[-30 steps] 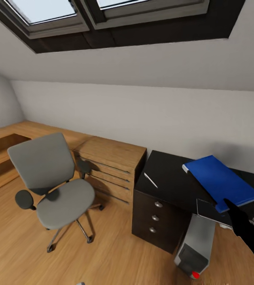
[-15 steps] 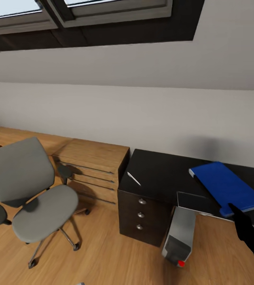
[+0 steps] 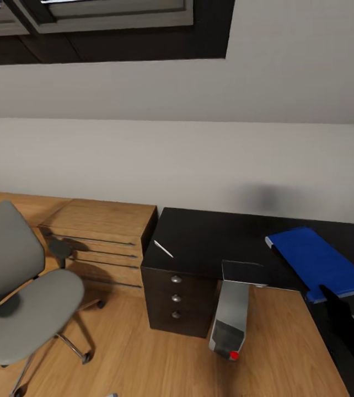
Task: In the bedroom, organize the workspace by keeping the computer under the desk, ensuring the monitor is on the desk, placing the keyboard on the desk next to the monitor, placing the mouse on the desk next to the keyboard, moving the folder from the swivel chair onto the desk next to the mouse, stacking the notebook on top of the folder with the pen on top of the notebook, and positioning the swivel chair next to the desk.
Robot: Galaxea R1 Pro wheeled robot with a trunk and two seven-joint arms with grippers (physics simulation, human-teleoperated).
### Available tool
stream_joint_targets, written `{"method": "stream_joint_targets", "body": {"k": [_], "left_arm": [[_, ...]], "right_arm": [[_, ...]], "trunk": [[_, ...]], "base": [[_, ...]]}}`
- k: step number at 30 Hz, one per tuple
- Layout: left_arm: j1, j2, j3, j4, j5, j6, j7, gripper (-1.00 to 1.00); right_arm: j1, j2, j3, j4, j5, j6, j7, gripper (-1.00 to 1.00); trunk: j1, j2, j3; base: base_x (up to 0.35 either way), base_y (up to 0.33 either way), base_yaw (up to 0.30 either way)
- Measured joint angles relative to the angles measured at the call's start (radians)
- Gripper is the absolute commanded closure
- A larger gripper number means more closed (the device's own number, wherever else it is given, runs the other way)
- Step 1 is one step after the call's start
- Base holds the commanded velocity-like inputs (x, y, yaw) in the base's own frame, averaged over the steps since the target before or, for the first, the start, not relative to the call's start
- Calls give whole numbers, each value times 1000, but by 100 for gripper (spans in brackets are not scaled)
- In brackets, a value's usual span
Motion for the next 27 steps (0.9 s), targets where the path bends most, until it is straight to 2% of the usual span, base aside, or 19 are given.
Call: {"method": "stream_joint_targets", "body": {"k": [15,27], "left_arm": [[0,0,0,14,0,0,-1,-100],[0,0,0,14,0,0,-1,-100]], "right_arm": [[0,5,3,-2,-1,1,0,100],[0,17,17,-17,-3,12,7,100]], "trunk": [[0,0,0],[0,0,0]], "base": [[0,0,-296],[0,0,-41]]}}
